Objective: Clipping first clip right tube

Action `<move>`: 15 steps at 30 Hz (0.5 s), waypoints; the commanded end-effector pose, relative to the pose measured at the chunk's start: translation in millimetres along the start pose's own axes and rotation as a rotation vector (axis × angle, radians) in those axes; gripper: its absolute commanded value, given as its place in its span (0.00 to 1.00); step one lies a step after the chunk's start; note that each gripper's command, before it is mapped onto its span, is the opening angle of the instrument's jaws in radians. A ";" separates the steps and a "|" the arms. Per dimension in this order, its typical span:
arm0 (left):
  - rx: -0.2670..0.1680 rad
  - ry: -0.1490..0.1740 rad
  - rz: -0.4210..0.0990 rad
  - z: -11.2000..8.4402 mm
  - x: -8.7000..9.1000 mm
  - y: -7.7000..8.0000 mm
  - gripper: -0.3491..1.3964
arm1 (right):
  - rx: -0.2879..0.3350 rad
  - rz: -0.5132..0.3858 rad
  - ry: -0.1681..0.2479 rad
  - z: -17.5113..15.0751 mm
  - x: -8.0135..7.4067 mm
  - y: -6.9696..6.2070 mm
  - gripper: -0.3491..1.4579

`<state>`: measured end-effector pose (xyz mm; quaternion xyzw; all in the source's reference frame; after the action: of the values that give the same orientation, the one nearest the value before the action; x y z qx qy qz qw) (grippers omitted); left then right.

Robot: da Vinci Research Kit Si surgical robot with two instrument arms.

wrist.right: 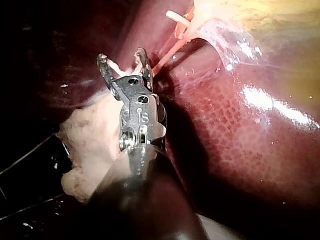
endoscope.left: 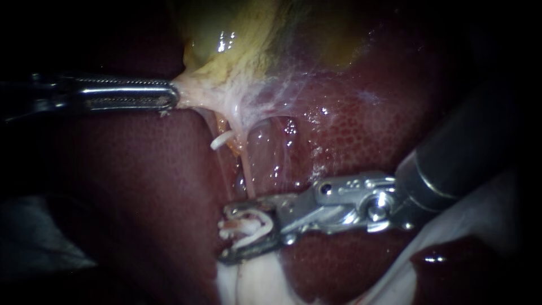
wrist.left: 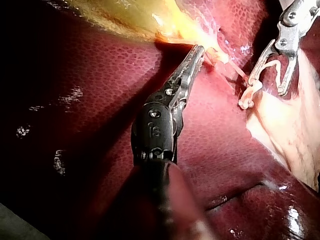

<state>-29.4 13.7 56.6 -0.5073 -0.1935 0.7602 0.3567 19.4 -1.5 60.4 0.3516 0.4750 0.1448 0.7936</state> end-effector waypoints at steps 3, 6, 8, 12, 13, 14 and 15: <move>-0.001 0.000 0.000 -0.1 0.0 -0.1 0.00 | -0.004 0.012 0.003 -1.6 0.1 -0.1 0.47; -0.002 0.000 0.000 -0.1 0.1 -0.1 0.00 | -0.006 0.025 0.005 -2.9 -0.1 -0.2 0.47; -0.002 0.000 0.000 -0.1 0.1 -0.1 0.00 | -0.007 0.031 0.006 -3.4 -0.4 0.0 0.47; -0.002 0.000 0.000 -0.2 0.1 -0.1 0.00 | -0.012 0.042 0.007 -4.0 -1.0 0.8 0.47; -0.002 0.000 0.000 -0.2 0.0 -0.1 0.00 | -0.011 0.041 0.007 -4.1 -1.1 1.1 0.47; -0.002 0.000 0.000 -0.2 0.0 -0.1 0.00 | -0.014 0.041 0.007 -4.2 -1.2 1.4 0.47; -0.002 0.000 0.000 -0.2 0.0 -0.1 0.00 | -0.015 0.047 0.007 -4.2 -1.4 1.6 0.47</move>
<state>-29.2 13.8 56.6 -0.5074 -0.1939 0.7601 0.3566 15.2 0.9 61.5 0.3548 0.4685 0.1693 0.7912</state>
